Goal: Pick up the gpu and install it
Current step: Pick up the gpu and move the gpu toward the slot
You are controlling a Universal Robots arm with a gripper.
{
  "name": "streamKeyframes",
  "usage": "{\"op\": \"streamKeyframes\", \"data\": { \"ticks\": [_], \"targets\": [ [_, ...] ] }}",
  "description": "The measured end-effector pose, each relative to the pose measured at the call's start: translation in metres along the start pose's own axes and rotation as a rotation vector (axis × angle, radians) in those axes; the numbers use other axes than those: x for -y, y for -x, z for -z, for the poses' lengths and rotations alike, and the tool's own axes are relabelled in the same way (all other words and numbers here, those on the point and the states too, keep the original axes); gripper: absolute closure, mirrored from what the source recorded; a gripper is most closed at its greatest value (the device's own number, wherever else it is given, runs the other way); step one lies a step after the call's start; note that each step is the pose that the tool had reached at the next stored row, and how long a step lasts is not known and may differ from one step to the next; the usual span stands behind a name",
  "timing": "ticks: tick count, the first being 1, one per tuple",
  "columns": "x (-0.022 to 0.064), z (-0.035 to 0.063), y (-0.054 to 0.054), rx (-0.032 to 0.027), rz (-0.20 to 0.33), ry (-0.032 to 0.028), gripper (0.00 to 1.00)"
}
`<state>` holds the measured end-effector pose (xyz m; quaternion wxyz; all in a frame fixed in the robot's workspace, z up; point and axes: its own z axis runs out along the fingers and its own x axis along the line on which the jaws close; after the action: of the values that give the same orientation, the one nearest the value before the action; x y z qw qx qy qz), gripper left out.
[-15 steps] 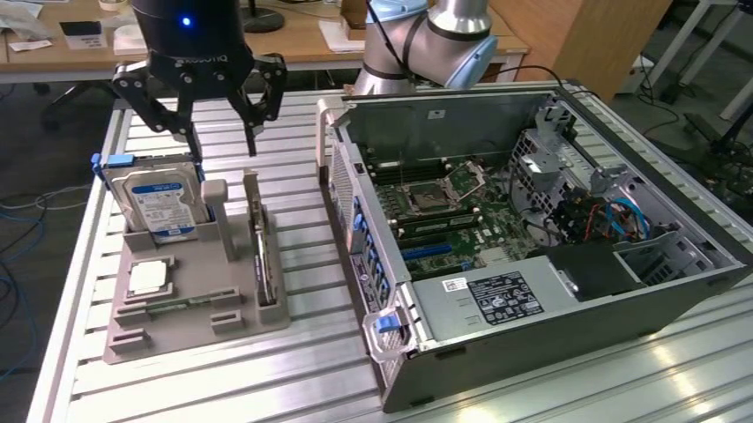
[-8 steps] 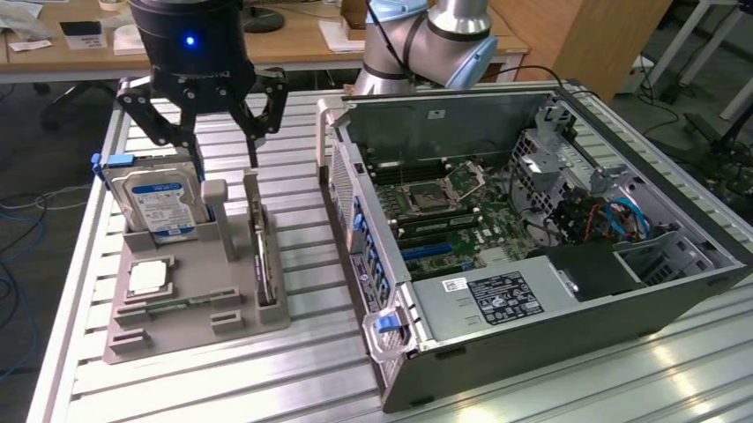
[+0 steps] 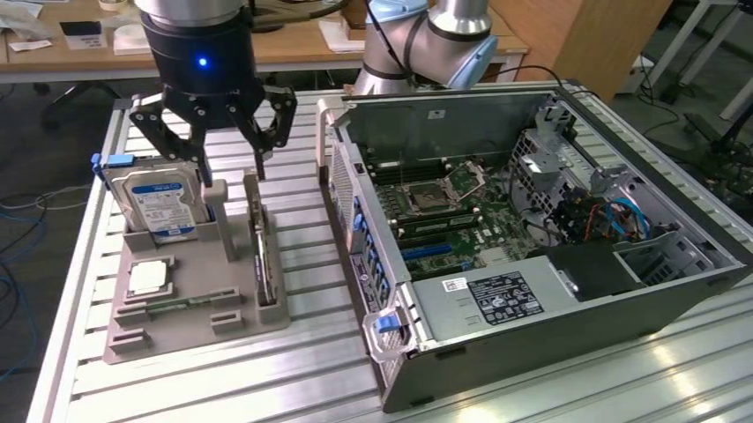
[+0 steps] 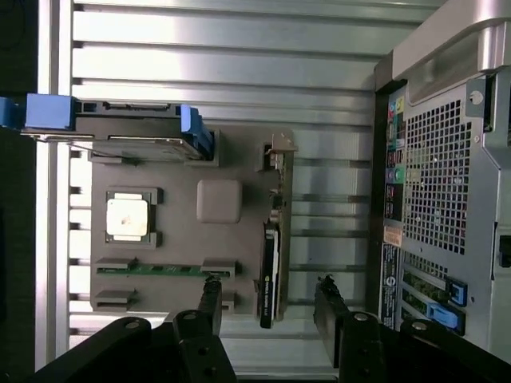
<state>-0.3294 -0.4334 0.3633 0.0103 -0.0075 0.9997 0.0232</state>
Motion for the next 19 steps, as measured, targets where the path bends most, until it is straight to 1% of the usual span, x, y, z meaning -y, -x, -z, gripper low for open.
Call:
{"op": "streamKeyframes", "data": {
  "ticks": [2, 4, 8, 19],
  "targets": [
    [0.0003, -0.0022, 0.001, 0.0000, 0.001, 0.0035, 0.41],
    [0.0004, -0.0046, 0.000, -0.0005, 0.012, 0.0054, 0.41],
    [0.0008, -0.0119, 0.000, -0.0027, 0.043, 0.0060, 0.41],
    [0.0026, -0.0317, 0.000, -0.0031, 0.047, 0.0062, 0.41]
  ]
}}
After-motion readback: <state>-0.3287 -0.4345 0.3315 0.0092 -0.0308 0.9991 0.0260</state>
